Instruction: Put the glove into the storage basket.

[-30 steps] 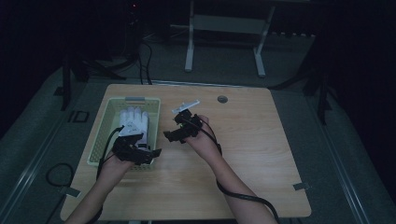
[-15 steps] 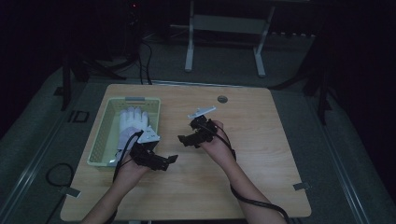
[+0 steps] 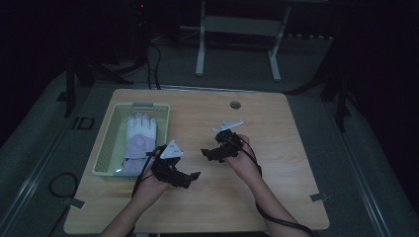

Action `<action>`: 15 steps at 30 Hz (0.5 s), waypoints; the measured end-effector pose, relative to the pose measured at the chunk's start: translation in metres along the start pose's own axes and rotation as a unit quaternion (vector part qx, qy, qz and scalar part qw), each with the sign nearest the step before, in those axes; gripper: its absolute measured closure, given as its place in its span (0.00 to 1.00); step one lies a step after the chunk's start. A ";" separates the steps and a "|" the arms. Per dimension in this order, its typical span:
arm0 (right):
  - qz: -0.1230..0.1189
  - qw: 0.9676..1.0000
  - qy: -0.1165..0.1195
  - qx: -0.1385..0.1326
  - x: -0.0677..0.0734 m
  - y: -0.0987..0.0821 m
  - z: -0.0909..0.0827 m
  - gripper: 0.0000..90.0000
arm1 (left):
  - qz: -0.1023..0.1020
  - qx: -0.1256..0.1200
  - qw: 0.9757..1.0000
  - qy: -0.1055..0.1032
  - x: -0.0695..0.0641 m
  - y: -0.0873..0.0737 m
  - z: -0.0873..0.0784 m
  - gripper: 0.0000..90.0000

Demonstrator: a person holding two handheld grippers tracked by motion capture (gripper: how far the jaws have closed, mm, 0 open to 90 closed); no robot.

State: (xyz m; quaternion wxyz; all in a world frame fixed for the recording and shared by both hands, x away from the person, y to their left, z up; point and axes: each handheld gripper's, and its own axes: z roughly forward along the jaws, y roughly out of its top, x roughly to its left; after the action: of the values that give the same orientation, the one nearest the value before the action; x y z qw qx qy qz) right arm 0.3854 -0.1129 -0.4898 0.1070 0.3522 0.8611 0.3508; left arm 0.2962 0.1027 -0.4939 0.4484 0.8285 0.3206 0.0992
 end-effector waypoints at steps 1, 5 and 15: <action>0.002 1.000 0.000 0.002 -0.001 -0.003 0.000 0.16 | 0.001 0.001 1.000 -0.001 -0.001 0.000 0.002 0.02; 0.004 1.000 -0.001 0.003 -0.006 -0.013 0.000 0.16 | 0.001 0.000 1.000 -0.012 -0.005 -0.004 0.009 0.02; 0.017 1.000 0.001 0.002 -0.015 -0.038 0.003 0.16 | 0.005 0.017 0.999 -0.032 -0.016 -0.015 0.029 0.02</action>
State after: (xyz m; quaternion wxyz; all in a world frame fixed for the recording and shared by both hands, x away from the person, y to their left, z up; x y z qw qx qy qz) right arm 0.3778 -0.1409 -0.5187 0.0995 0.3672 0.8557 0.3508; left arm 0.2903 0.0790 -0.5213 0.4438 0.8402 0.3035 0.0700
